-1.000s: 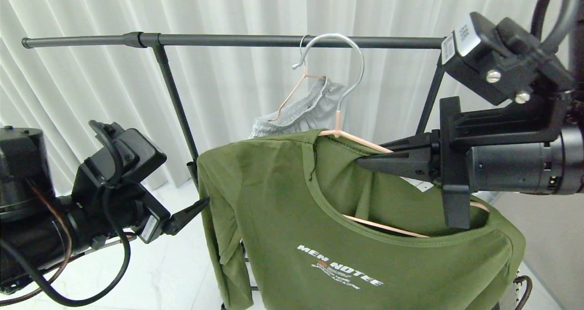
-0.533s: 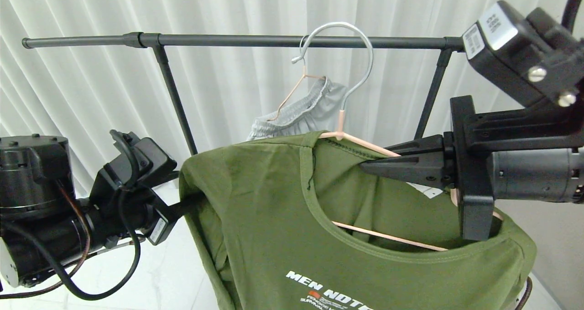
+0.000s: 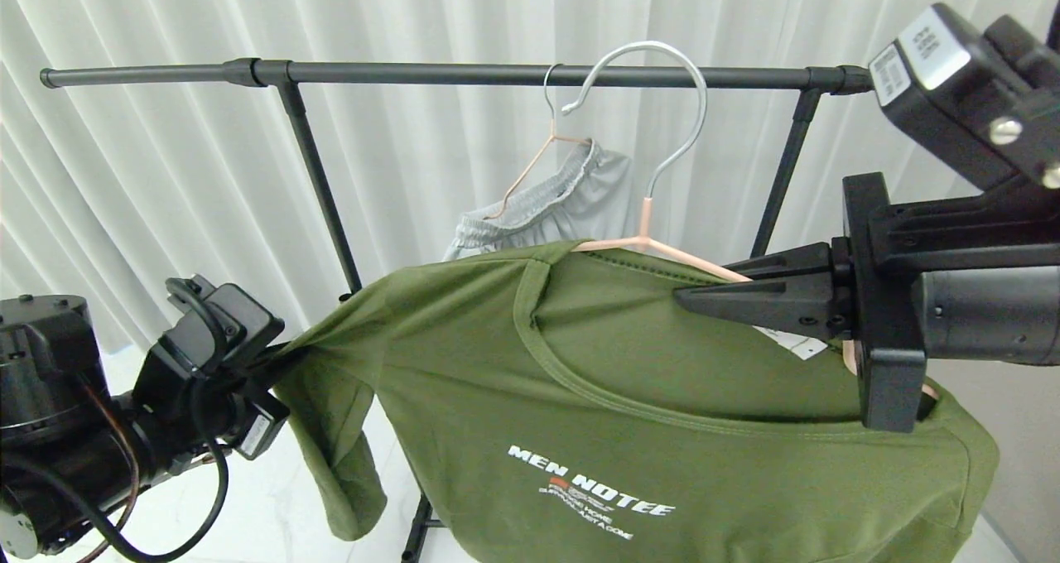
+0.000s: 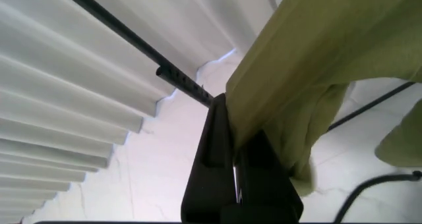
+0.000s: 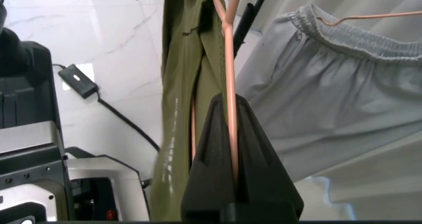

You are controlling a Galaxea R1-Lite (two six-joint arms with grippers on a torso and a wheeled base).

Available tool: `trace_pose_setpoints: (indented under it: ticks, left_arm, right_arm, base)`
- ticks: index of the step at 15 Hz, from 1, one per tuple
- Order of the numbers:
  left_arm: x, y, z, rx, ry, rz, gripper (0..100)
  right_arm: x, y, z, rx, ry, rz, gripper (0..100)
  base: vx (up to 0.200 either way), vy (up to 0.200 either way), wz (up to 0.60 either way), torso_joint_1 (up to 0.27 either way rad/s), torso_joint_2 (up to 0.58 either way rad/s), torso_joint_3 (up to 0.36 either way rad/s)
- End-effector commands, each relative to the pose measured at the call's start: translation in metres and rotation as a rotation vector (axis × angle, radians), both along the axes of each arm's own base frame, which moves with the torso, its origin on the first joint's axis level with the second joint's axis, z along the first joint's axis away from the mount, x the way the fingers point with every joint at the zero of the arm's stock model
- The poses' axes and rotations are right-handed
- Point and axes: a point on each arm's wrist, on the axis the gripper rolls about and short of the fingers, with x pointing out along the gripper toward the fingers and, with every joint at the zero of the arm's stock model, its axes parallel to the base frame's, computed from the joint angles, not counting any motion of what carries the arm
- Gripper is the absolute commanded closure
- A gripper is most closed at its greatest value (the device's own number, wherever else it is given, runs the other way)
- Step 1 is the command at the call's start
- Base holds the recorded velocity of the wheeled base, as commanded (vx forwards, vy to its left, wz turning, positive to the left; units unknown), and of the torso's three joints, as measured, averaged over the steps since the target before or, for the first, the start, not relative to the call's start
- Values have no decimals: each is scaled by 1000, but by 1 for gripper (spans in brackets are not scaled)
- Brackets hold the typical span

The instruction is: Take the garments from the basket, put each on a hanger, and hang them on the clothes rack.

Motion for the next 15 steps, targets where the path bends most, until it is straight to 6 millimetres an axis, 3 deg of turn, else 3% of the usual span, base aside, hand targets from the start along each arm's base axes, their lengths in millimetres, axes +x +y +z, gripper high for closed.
trace_pose_setpoints:
  ticks: [1, 4, 5, 9, 15]
  left_arm:
    - [2, 0, -2, 15, 2, -5, 100]
    - [-1, -1, -1, 23, -6, -16, 100]
    - [-1, -1, -1, 22, -9, -21, 0]
    - [-7, -5, 6, 7, -40, -41, 0]
    - [-31, -15, 16, -90, -87, -209, 0]
  right_arm:
    - [0, -1, 1, 3, -3, -1, 100]
    - [0, -1, 1, 3, -3, -4, 100]
    - [1, -1, 1, 3, -4, -8, 100]
    - [11, -11, 0, -19, -1, -102, 100]
    - [17, -57, -1, -109, 33, -368, 100]
  base:
    - [0, 0, 0, 0, 0, 0]
    - [0, 0, 0, 0, 0, 0]
    - [0, 0, 0, 0, 0, 0]
    - [0, 0, 0, 0, 0, 0]
    - [0, 0, 0, 0, 0, 0]
